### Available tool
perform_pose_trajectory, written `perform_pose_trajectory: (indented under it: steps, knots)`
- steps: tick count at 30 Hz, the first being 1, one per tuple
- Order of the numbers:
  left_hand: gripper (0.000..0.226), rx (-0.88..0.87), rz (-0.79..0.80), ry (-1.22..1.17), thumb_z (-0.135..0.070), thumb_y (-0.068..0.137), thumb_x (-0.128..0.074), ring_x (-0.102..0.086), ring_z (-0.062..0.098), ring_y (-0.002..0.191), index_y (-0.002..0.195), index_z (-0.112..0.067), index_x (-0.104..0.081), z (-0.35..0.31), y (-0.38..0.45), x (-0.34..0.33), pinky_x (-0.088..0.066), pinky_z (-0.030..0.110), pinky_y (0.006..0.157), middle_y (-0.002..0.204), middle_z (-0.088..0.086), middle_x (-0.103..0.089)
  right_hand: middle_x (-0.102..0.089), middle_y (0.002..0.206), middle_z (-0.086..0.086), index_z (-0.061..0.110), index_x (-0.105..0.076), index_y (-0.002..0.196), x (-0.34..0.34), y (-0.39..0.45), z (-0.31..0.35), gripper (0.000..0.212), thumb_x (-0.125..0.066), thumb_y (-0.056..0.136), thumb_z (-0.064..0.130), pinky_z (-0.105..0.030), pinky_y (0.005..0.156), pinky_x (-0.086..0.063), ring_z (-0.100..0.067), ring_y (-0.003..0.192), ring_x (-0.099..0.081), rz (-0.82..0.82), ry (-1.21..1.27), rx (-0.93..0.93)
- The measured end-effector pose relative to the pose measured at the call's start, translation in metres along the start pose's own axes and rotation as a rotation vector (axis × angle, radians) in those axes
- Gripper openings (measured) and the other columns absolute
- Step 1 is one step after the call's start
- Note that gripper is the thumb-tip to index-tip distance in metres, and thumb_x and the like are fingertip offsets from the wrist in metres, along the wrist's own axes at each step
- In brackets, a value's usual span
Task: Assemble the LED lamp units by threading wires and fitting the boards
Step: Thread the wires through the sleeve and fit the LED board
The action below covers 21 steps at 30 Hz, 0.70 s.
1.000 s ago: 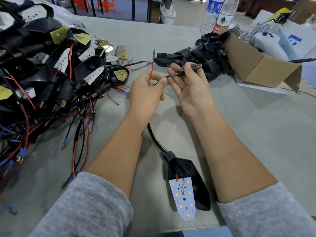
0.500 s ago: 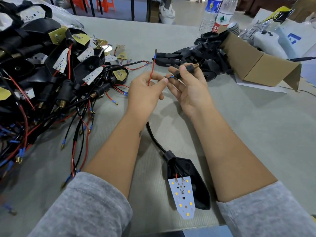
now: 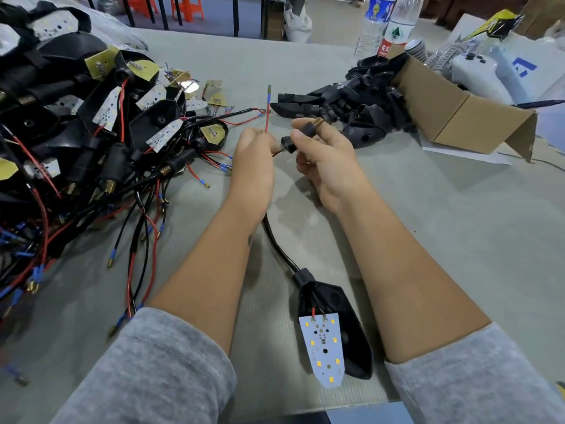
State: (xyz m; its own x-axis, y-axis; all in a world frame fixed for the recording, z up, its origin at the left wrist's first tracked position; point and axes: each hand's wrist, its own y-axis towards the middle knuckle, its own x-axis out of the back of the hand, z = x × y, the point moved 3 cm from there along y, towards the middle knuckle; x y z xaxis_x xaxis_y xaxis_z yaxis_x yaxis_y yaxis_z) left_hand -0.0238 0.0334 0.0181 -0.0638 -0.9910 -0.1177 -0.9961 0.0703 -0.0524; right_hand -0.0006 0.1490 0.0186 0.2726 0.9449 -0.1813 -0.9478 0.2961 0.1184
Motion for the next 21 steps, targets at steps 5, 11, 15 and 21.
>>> perform_pose_trajectory:
  steps: [5, 11, 15, 21]
  knots:
    - [0.028, -0.018, -0.002, -0.025, 0.009, 0.081, -0.036, -0.033, 0.011, 0.053, 0.075, -0.018, -0.041, 0.0020, 0.0030, 0.0012, -0.029, 0.019, 0.044, 0.067, -0.001, -0.039, -0.057, 0.071, 0.002, 0.015, -0.066, 0.097, -0.0014, 0.0007, -0.0024, 0.021, -0.060, 0.090, -0.004, -0.021, 0.058, -0.042, -0.008, 0.053, -0.049, 0.026, 0.011, -0.017]
    - [0.028, -0.049, -0.011, 0.001, 0.010, 0.084, -0.050, -0.051, 0.013, 0.067, 0.079, -0.018, -0.046, 0.0042, 0.0058, 0.0025, -0.049, 0.022, 0.064, 0.079, 0.000, -0.052, -0.056, 0.070, 0.000, 0.010, -0.063, 0.101, 0.0015, 0.0021, -0.0024, 0.020, -0.056, 0.092, -0.006, -0.019, 0.057, -0.046, -0.008, 0.055, -0.051, -0.023, 0.116, -0.032]
    - [0.027, -0.114, 0.025, 0.033, 0.006, 0.086, -0.060, -0.057, 0.010, 0.071, 0.084, -0.019, -0.050, 0.0054, 0.0043, 0.0028, -0.052, 0.024, 0.073, 0.078, -0.001, -0.058, -0.057, 0.067, 0.002, 0.010, -0.061, 0.102, 0.0018, 0.0019, -0.0012, 0.018, -0.054, 0.094, -0.004, -0.019, 0.058, -0.048, -0.008, 0.056, -0.053, -0.034, 0.190, -0.046]
    - [0.030, -0.161, 0.064, -0.025, 0.010, 0.083, -0.062, -0.063, 0.004, 0.071, 0.087, -0.019, -0.056, 0.0005, 0.0017, 0.0010, -0.049, 0.015, 0.071, 0.080, 0.000, -0.067, -0.059, 0.070, -0.002, 0.009, -0.060, 0.104, -0.0003, 0.0024, -0.0007, 0.015, -0.054, 0.095, -0.001, -0.018, 0.058, -0.047, -0.008, 0.055, -0.052, -0.034, 0.191, -0.075]
